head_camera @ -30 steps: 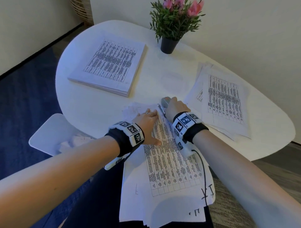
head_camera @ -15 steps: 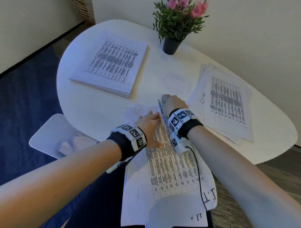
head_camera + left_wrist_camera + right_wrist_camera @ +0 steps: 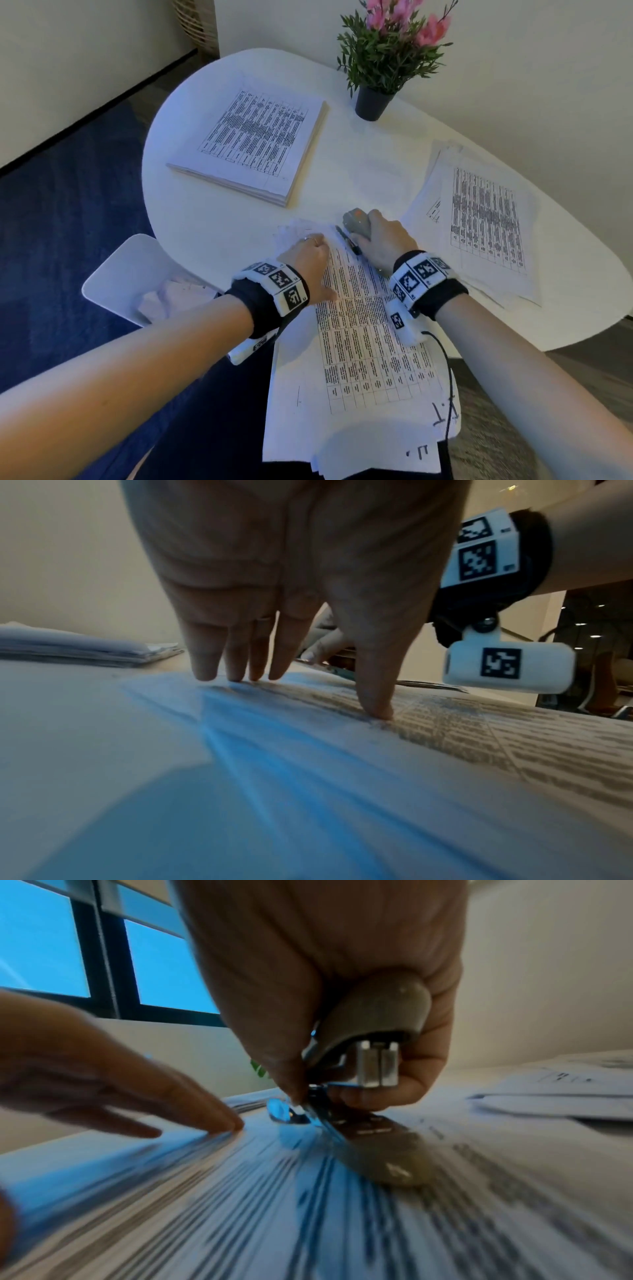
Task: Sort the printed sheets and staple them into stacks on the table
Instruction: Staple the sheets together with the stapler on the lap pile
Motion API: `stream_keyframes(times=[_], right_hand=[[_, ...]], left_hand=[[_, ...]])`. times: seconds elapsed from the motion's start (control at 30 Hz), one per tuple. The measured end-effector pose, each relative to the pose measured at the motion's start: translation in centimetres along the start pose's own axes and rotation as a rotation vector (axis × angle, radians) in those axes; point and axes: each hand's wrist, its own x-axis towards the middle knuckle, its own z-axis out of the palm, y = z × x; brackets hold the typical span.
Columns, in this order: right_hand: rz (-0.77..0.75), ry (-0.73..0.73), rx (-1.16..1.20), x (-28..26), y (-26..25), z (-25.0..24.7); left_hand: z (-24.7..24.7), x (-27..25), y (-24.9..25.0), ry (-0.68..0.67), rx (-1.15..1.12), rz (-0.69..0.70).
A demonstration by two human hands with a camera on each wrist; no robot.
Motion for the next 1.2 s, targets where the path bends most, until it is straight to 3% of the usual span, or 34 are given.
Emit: stream_keyframes(times=[0.23,0.47,0.67,0.87,1.07,1.2], right_hand=[[0.01,0.04,-0.117,-0.3,-1.7,1.1],[0.203,0.05,0.022,0.4,-4.0,1.5],[-0.015,0.131,-0.243,1.0,-3.4,1.0],[0.109,-0.002,-0.079,1.7,-3.9,0.8],[-0.061,0.095,-0.248,2.3,-3.5,0.6],[0.003,0.087,-0.174,2.4,-3.5,0.8]], left_hand=[[0.1,-0.1,-0.1,0.032,-0.019,-0.063],[0.5,-0.1,0.3,0.025,-0.055,-0.028],[0.9,0.2,-0.1,0.025,-0.048,-0.016],[1.2,0.4,-0.2,0.042,-0.045,-0.007],[1.3,0.4,-0.3,0.044,-0.021,0.008],[1.3,0.5,-0.1,0.046,-0.029,0.013]])
